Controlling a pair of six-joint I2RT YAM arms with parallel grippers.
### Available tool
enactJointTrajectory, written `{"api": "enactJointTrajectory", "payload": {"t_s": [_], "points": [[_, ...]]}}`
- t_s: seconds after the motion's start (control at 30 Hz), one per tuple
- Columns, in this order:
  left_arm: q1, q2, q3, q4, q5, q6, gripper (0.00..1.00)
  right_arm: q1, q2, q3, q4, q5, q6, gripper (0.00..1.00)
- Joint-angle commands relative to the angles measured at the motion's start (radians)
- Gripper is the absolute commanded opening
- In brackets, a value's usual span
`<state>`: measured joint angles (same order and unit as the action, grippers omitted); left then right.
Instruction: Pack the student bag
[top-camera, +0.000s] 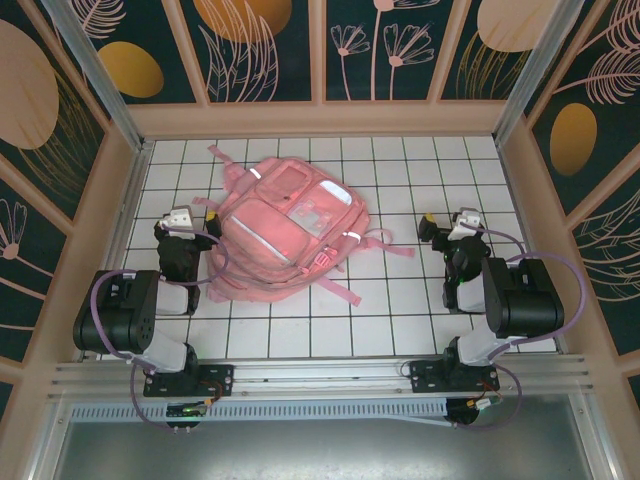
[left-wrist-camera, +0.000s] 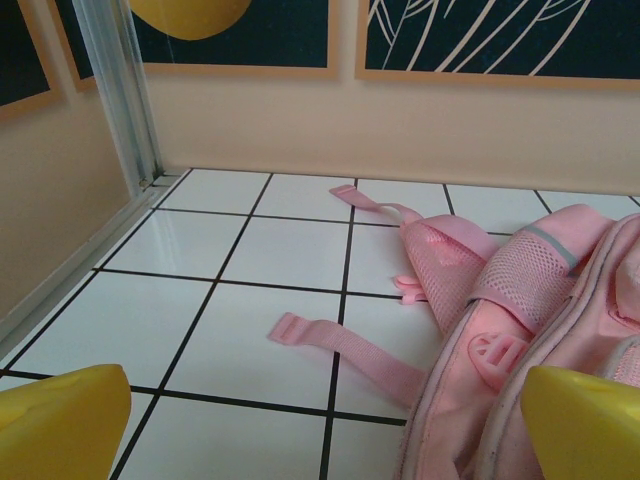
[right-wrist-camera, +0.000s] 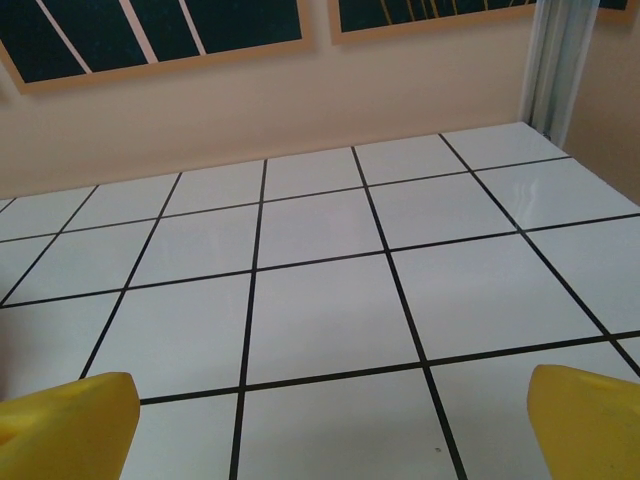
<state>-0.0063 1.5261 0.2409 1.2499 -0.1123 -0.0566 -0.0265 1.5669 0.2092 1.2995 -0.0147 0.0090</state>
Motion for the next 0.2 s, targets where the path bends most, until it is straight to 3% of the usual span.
{"api": "enactJointTrajectory", "payload": {"t_s": [0.0, 0.17], "points": [[0.006, -0.007, 0.000, 0.016, 0.013, -0.015, 0.99, -0.007, -0.005, 0.017, 0.005, -0.023, 0.003, 0.99], [0.006, -0.006, 0.000, 0.016, 0.013, -0.017, 0.99, -0.010, -0.008, 0.017, 0.008, -0.024, 0.003, 0.99]]}}
